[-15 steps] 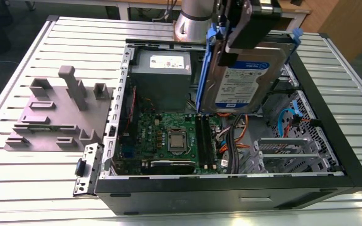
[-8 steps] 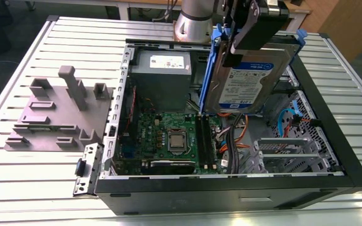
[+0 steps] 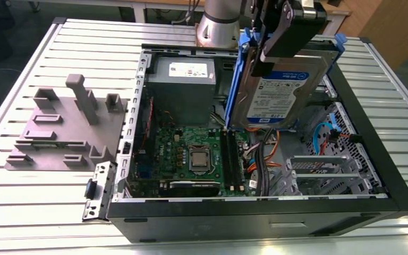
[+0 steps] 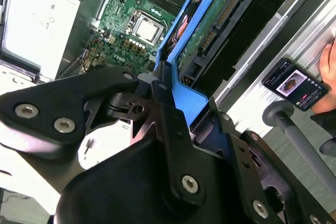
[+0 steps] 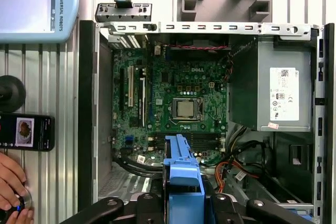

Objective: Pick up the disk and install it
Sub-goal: 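Insert the disk into the insertion slot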

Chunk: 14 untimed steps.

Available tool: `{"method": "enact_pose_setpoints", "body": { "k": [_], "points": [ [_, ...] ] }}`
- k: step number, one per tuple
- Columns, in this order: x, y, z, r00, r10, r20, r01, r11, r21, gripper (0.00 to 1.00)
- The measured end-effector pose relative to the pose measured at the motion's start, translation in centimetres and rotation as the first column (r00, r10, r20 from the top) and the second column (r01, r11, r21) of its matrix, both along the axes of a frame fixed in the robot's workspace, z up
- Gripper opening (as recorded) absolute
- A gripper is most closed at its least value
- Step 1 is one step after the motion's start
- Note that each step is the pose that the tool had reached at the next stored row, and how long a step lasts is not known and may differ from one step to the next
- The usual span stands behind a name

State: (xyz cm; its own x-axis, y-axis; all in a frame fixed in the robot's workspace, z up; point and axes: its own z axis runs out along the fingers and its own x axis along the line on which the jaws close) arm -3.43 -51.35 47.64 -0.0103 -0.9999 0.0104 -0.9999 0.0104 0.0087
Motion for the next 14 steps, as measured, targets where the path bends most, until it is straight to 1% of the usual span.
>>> {"method": "enact_pose_setpoints", "body": {
  "k": [5, 10, 12, 14],
  "points": [
    [0.00, -0.47, -0.01, 1.0000, 0.000, 0.0000, 0.000, 1.0000, 0.0001, 0.36],
    [0.00, -1.17, -0.01, 1.0000, 0.000, 0.0000, 0.000, 1.0000, 0.0000, 0.36],
    [-0.01, -1.28, -0.01, 1.0000, 0.000, 0.0000, 0.000, 1.0000, -0.0001, 0.36],
    [0.00, -1.30, -0.01, 1.0000, 0.000, 0.0000, 0.000, 1.0000, -0.0001, 0.36]
  ]
}}
